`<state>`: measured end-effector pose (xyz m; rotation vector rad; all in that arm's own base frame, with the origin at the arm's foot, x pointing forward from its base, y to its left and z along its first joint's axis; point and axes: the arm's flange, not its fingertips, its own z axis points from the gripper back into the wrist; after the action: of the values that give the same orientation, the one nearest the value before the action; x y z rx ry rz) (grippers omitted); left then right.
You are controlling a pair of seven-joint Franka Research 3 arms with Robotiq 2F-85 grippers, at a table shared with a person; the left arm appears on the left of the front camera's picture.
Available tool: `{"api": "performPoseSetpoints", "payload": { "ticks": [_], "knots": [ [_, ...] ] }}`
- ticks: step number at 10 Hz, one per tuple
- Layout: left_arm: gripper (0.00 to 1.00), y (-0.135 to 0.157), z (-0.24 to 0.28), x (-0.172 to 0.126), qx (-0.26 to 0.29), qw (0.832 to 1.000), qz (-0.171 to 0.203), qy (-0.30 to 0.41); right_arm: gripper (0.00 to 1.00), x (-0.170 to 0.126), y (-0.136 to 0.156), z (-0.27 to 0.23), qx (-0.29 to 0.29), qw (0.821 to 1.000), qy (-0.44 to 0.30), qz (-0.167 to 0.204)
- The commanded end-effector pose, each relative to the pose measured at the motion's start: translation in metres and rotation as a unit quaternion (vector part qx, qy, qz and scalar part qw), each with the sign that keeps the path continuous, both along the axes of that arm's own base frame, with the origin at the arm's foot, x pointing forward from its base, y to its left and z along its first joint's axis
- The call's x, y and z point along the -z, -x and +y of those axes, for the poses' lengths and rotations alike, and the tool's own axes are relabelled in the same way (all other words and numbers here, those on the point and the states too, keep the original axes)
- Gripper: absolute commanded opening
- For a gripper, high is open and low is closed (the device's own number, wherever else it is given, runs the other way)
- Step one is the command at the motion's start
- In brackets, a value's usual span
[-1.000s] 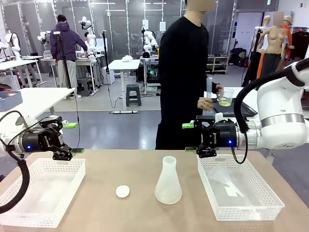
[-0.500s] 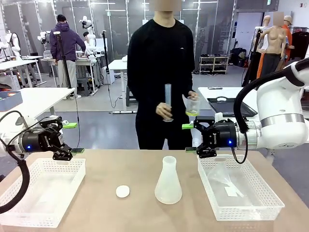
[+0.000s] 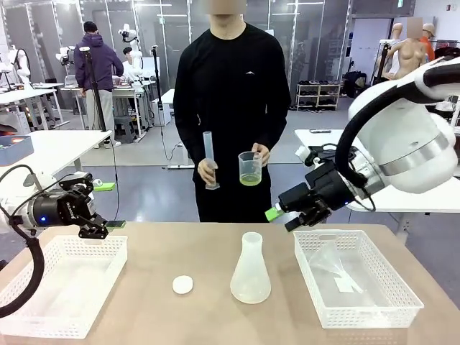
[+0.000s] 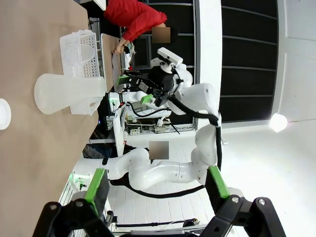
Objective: Prepare the solutions needed for the experiment.
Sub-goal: Pick up the Plastic Funnel and insert it into the Big flask.
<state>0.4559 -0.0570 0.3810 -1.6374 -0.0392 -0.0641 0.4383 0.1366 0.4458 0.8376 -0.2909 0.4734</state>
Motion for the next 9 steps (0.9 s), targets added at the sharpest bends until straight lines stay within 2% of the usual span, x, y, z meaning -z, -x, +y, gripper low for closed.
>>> {"api": "performPoseSetpoints", "payload": {
  "ticks": [1, 2, 3, 4, 7, 8, 9],
  "knots": [
    [1.00, 0.000, 0.000, -0.001, 0.004, 1.000, -0.001, 0.001, 1.00, -0.005, 0.011, -0.001, -0.028, 0.987, 0.128, -0.093],
    [1.00, 0.000, 0.000, -0.001, 0.004, 1.000, -0.001, 0.001, 1.00, -0.006, 0.013, 0.000, -0.047, 0.980, 0.163, -0.101],
    [1.00, 0.000, 0.000, -0.001, 0.004, 1.000, -0.001, 0.001, 1.00, -0.005, 0.011, 0.001, -0.010, 0.981, 0.173, -0.089],
    [1.00, 0.000, 0.000, -0.001, 0.004, 1.000, -0.001, 0.001, 1.00, -0.014, 0.008, -0.002, -0.054, 0.988, 0.126, -0.075],
    [1.00, 0.000, 0.000, -0.001, 0.004, 1.000, -0.001, 0.001, 1.00, -0.014, 0.008, -0.002, -0.054, 0.988, 0.126, -0.075],
    [1.00, 0.000, 0.000, -0.001, 0.004, 1.000, -0.001, 0.001, 1.00, -0.013, 0.009, -0.003, -0.058, 0.984, 0.144, -0.086],
    [1.00, 0.000, 0.000, -0.001, 0.004, 1.000, -0.001, 0.001, 1.00, -0.019, -0.004, -0.008, -0.127, 0.950, 0.231, -0.169]
  ]
}}
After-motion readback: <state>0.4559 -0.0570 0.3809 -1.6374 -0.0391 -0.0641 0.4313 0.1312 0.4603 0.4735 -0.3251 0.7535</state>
